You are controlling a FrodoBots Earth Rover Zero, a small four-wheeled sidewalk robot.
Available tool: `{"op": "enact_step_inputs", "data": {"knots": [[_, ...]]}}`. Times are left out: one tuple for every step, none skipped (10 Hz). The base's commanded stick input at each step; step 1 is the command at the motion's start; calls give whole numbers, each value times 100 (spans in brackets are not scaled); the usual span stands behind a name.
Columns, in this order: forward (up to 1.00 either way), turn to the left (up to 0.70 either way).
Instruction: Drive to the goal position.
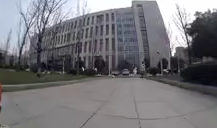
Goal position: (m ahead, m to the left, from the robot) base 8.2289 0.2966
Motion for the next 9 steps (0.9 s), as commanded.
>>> {"op": "enact_step_inputs", "data": {"knots": [[70,0],[70,0],[70,0],[70,0],[70,0],[70,0],[70,0],[70,0],[70,0]]}}
